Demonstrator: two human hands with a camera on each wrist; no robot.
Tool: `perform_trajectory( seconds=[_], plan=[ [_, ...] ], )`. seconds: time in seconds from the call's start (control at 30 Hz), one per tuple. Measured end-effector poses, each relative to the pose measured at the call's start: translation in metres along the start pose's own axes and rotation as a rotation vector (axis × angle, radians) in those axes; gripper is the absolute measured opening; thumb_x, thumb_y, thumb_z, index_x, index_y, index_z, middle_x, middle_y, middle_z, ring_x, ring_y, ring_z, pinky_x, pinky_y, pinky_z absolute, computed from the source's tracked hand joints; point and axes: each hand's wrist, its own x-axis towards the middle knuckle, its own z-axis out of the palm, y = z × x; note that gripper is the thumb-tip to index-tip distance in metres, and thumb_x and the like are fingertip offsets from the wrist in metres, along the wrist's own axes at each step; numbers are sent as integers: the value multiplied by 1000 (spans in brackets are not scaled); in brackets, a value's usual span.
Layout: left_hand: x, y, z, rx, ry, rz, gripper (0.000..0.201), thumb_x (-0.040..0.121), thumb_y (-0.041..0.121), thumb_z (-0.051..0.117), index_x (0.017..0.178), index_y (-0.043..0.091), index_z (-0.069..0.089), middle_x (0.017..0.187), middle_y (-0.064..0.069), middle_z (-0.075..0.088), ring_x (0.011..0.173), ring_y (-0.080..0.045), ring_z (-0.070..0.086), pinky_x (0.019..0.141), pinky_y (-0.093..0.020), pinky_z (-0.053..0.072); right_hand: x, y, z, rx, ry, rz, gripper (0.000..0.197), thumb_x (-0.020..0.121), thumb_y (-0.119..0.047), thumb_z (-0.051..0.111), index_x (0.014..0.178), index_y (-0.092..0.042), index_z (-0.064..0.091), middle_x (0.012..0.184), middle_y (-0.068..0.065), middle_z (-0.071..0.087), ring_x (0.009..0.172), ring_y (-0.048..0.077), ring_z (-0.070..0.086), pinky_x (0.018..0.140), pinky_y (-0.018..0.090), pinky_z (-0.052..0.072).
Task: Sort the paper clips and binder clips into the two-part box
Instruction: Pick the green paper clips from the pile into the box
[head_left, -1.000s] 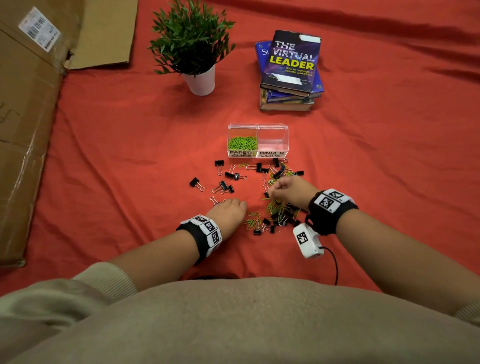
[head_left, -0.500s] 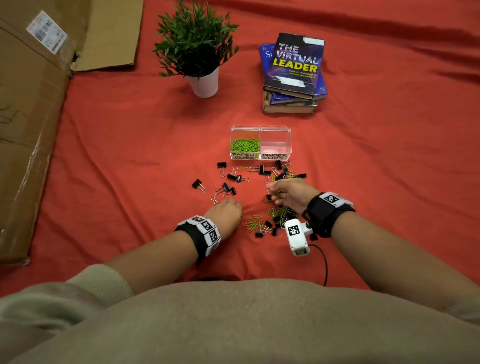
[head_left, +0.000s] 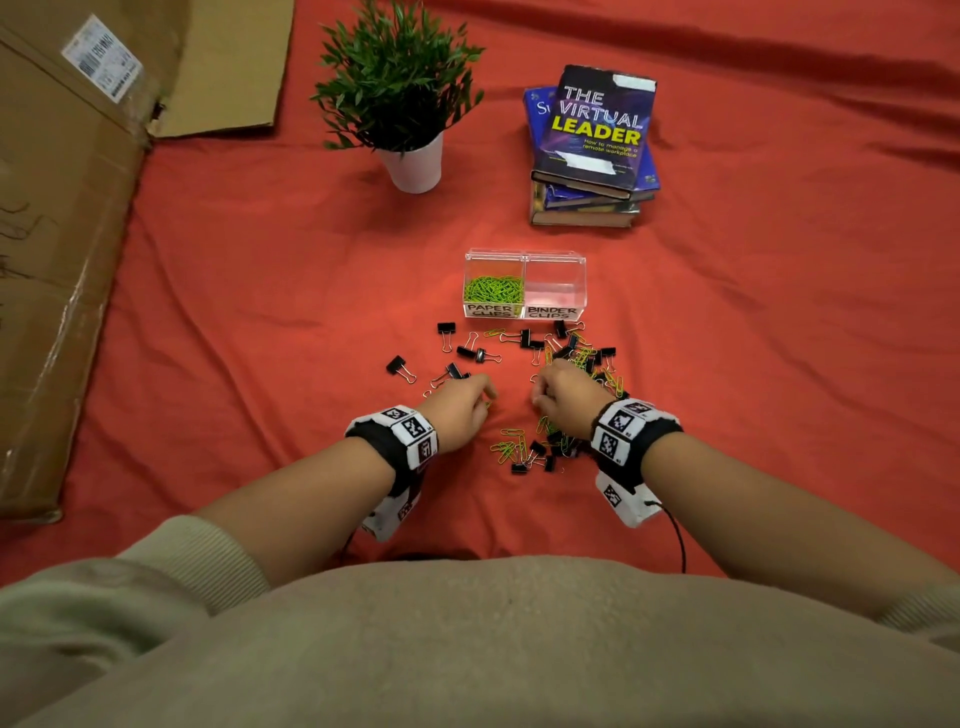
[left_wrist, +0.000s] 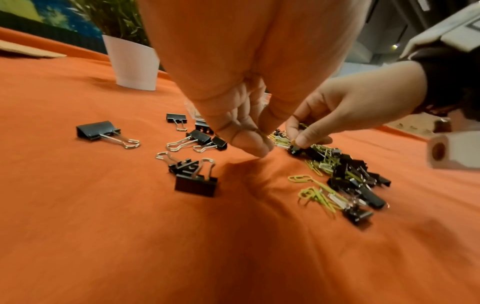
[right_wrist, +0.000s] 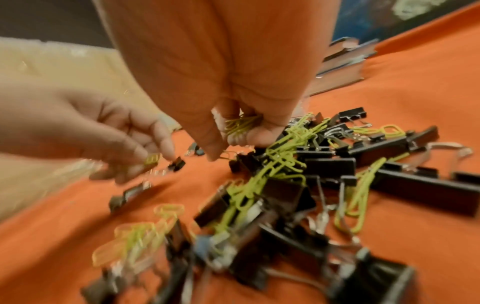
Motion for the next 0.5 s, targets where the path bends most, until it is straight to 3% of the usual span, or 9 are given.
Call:
perform_trajectory(
  seconds=[0.1, 0.2, 0.3, 0.33, 0.4, 0.5],
  plan=[
    [4, 6, 0, -107, -43, -53, 29, 90, 4, 40, 105, 14, 62, 89, -3, 65, 83, -20, 60, 77, -26, 46, -3, 0, -14, 344, 18, 170, 7, 90, -14, 56, 84, -13, 60, 76, -4, 58, 61, 9, 52, 57, 22, 44],
    [6, 12, 6, -141, -85, -118, 25, 92, 8, 38, 97, 11, 62, 90, -5, 64, 81, -21, 59, 77, -27, 46, -7, -2, -27, 895, -59, 286, 12, 91, 3, 50, 87, -6, 56, 73, 9, 59, 61, 17, 53, 57, 26, 47],
    [4, 19, 17, 49, -96, -91, 24, 94, 26, 44, 97, 7, 59, 96, -12, 65, 91, -28, 61, 77, -32, 45, -8, -2, -30, 1097, -73, 384, 17, 90, 6, 42, 98, 0, 56, 69, 10, 52, 57, 18, 48, 51, 26, 44],
    [2, 20, 22, 144, -94, -71, 28, 93, 34, 48, 97, 8, 58, 97, -12, 65, 93, -29, 61, 76, -33, 46, -8, -2, -28, 1062, -81, 402, 14, 90, 2, 46, 95, -1, 58, 68, 9, 51, 56, 17, 48, 50, 26, 43],
    [-3, 19, 31, 338, -95, -25, 38, 88, 44, 55, 106, 10, 54, 107, -12, 63, 100, -31, 61, 80, -36, 48, -10, -5, -23, 778, -122, 393, 11, 87, -11, 56, 81, -5, 63, 65, 6, 51, 54, 17, 47, 50, 27, 41],
    [-7, 19, 37, 516, -104, 24, 47, 89, 39, 58, 119, 6, 46, 121, -16, 56, 110, -36, 58, 88, -41, 47, -13, -14, -11, 185, -193, 297, 19, 82, -21, 62, 77, -3, 67, 64, 7, 55, 58, 19, 50, 52, 24, 40]
  ],
)
